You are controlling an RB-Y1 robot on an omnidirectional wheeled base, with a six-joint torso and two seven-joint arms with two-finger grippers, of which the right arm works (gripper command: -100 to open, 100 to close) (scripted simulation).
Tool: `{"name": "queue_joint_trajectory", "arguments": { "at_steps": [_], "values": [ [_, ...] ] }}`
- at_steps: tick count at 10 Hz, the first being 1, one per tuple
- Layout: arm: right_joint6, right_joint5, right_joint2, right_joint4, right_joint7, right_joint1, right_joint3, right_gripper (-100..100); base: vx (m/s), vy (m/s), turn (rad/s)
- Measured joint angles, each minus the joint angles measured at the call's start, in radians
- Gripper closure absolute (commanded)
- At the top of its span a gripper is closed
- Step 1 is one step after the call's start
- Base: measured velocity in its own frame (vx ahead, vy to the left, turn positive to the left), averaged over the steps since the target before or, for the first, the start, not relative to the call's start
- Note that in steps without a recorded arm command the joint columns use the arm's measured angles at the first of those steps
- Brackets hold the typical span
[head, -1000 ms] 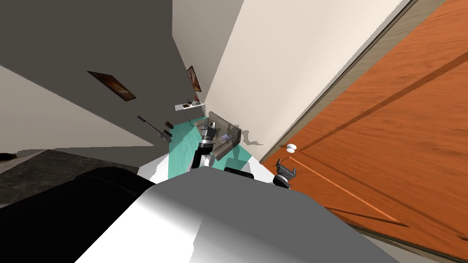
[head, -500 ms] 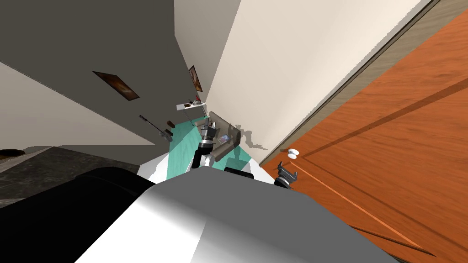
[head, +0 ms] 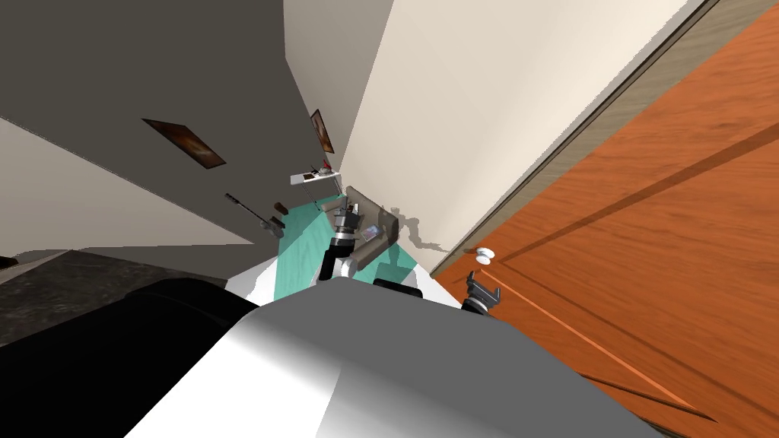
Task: Pull the door open
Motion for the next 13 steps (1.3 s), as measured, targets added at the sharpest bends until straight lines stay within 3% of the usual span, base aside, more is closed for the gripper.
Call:
{"name": "queue_joint_trajectory", "arguments": {
  "at_steps": [4, 8, 10, 11, 13],
  "values": [
    [0.01, -0.001, -0.046, 0.03, -0.061, -0.002, -0.005, -100, 0.085, -0.021, -0.019],
    [0.014, 0.001, -0.094, 0.083, -0.133, -0.016, -0.008, -100, 0.186, -0.015, 0.02],
    [0.012, 0.003, -0.104, 0.104, -0.159, -0.009, -0.003, -100, 0.139, 0.023, -0.048],
    [0.011, 0.003, -0.104, 0.108, -0.161, -0.003, -0.004, 100, -0.038, 0.013, 0.043],
    [0.012, 0.007, -0.098, 0.101, -0.16, -0.009, 0.004, 100, -0.024, 0.004, 0.016]
  ]
}}
